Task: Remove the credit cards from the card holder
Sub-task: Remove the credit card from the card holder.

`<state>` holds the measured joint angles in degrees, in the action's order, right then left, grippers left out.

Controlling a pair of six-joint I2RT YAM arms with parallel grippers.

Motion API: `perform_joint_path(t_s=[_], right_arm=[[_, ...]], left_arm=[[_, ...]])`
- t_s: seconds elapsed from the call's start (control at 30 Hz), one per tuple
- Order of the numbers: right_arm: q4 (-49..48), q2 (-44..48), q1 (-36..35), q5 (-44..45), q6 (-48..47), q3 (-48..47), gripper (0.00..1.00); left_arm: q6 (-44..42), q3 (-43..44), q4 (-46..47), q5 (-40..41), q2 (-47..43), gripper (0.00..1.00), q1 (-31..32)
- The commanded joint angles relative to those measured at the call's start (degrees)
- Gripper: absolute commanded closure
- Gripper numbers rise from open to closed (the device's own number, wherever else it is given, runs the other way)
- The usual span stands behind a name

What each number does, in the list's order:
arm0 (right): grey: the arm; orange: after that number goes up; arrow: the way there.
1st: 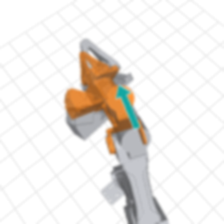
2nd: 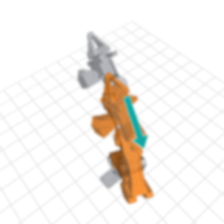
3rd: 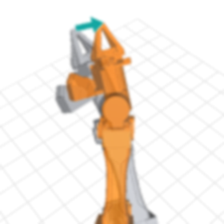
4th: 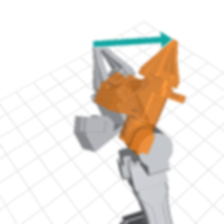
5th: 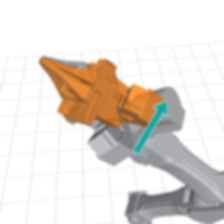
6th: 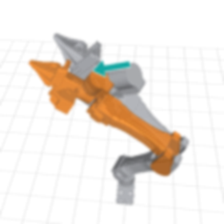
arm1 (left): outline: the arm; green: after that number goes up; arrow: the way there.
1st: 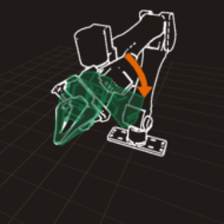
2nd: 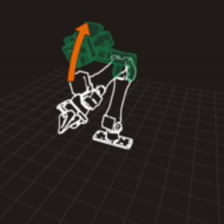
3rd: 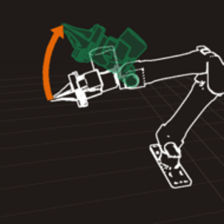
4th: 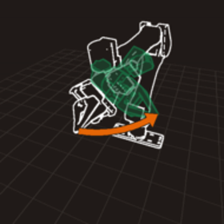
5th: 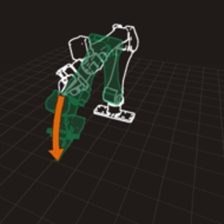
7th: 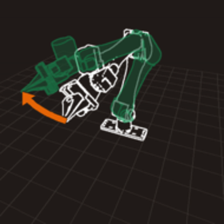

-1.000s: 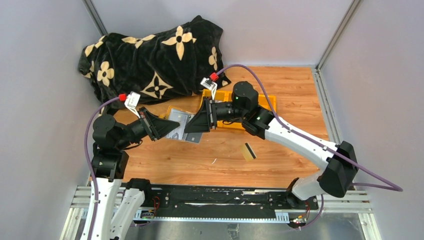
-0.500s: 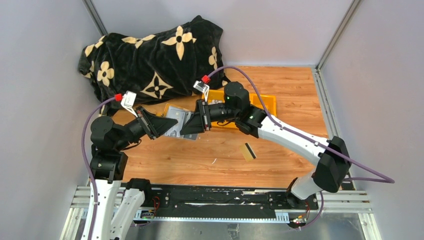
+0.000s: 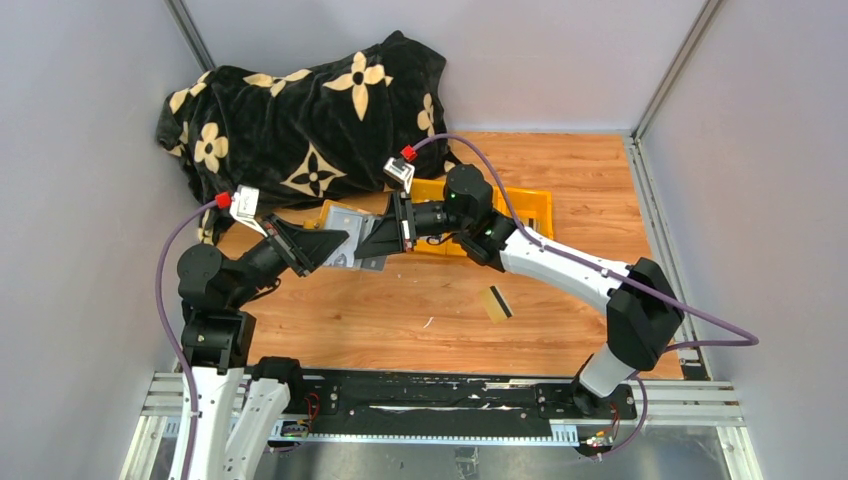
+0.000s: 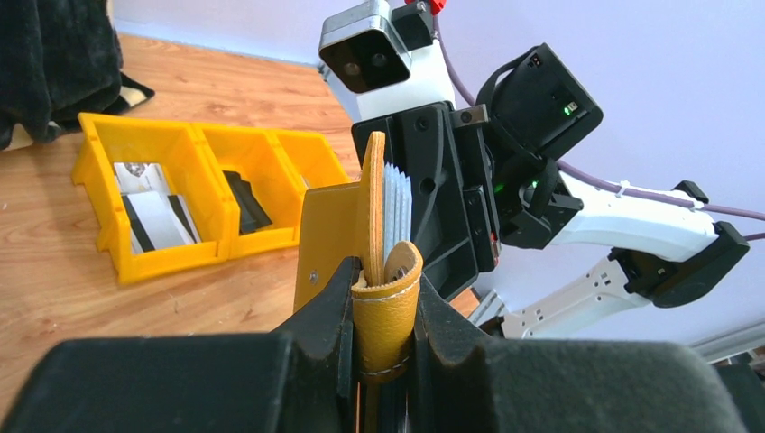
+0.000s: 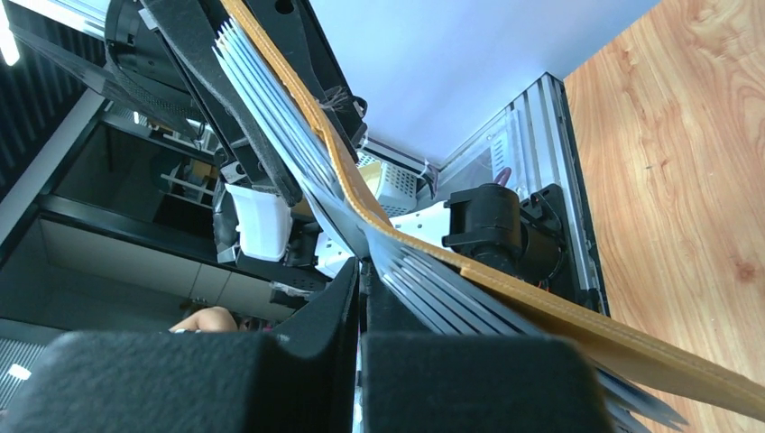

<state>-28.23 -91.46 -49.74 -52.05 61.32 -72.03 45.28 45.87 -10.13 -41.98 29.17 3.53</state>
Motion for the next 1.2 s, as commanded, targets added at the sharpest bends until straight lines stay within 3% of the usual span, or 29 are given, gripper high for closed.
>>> perform_joint_path(t_s=[0.0,0.47,0.77,0.93,1.17], right_arm=[[-11.47,0.0,0.91,2.84,4.25,1.95,1.0],[-13.62,4.49,1.91,2.69,1.75,10.23,1.0],[-16.65,4.58,1.92,3.62,3.04,10.91,1.0],[-21.74,3.64,1.99,4.05,6.32,10.55,0.68],[-23.74,-0.01,2.05,5.97,9.64,7.56,0.68]], left_arm=[[3.56,-0.72,1.67,-6.8,-0.63,0.88,1.13],[8.48,1.44,5.39,-5.19,0.98,0.89,1.04],[9.03,2.1,4.77,-5.53,0.54,0.98,1.05],[9.42,2.11,4.77,-5.74,0.42,1.0,1.04],[9.89,2.13,5.09,-6.08,0.46,1.0,1.04]])
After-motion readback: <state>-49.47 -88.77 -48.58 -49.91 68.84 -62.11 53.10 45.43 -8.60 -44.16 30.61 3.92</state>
